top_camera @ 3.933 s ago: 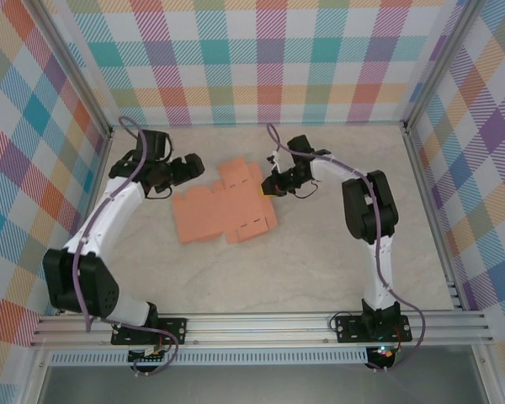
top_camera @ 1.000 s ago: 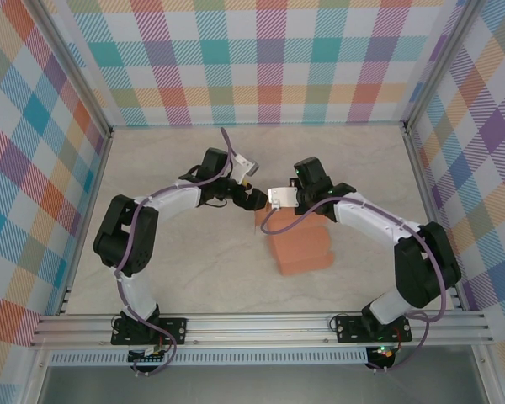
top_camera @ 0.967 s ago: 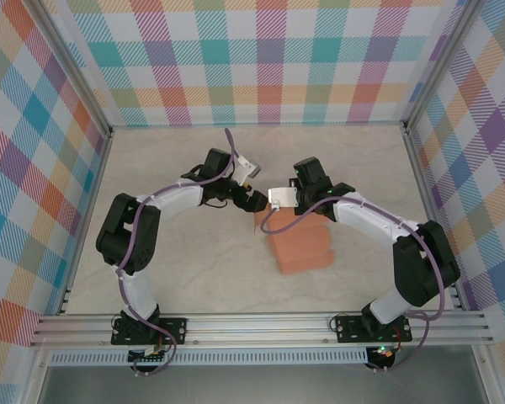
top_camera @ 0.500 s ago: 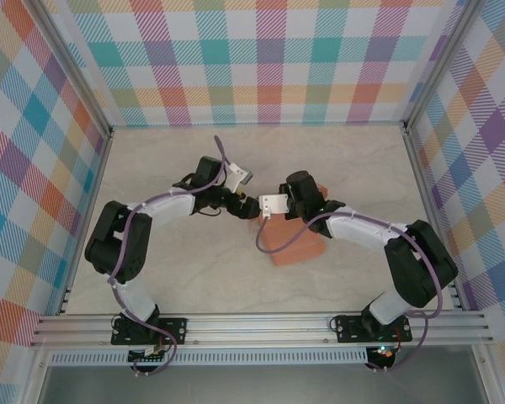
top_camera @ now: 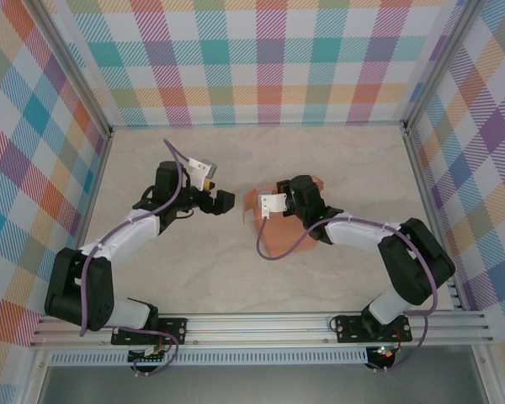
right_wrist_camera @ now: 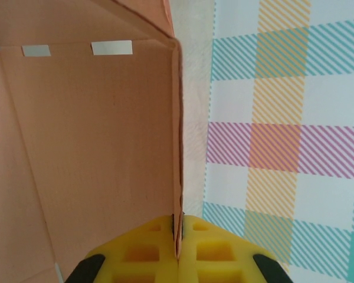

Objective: Fold the paper box

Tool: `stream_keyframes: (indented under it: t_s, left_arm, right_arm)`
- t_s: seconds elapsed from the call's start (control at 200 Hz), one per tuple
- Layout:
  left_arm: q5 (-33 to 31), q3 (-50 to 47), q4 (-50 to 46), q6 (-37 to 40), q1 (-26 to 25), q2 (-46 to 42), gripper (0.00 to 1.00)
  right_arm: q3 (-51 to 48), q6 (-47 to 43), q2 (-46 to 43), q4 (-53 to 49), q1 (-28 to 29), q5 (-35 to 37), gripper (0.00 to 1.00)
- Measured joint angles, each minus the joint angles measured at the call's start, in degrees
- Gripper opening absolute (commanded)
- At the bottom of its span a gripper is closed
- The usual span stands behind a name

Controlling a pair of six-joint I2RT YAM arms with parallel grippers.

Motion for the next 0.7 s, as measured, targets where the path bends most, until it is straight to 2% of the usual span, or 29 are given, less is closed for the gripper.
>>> stream_keyframes:
  t_s: [0.15,0.245,0.4,0.535,0.7]
  left_arm:
    - [-3.76,-0.13,-1.64,-0.37,0.37,2.6,1.0]
    - [-6.4,-3.08,0.66,-1.75,-0.72,4.76,1.0]
    - [-7.93,-6.43,2.56,-0.85,-5.6,6.88,1.0]
    - [-8.33,-7.37,7.78,0.35,-8.52,8.44,1.0]
    - [-8.81,-8.79,14.23,0.57,-8.83,10.58,0.99]
  right_arm:
    - [-1.29,-1.92,1.03,4.46,0.0,-1.18,0.04]
    - [-1.77,-2.95,2.14,6.08,0.0,-1.7,0.05]
    - [-2.56,-3.85,2.8,7.98,0.0,-2.47,0.05]
    - [-4.13,-4.28,2.82,11.37,0.0,-3.08,0.05]
    - [-7.45,-4.22,2.75,14.78,0.0,-4.87,0.05]
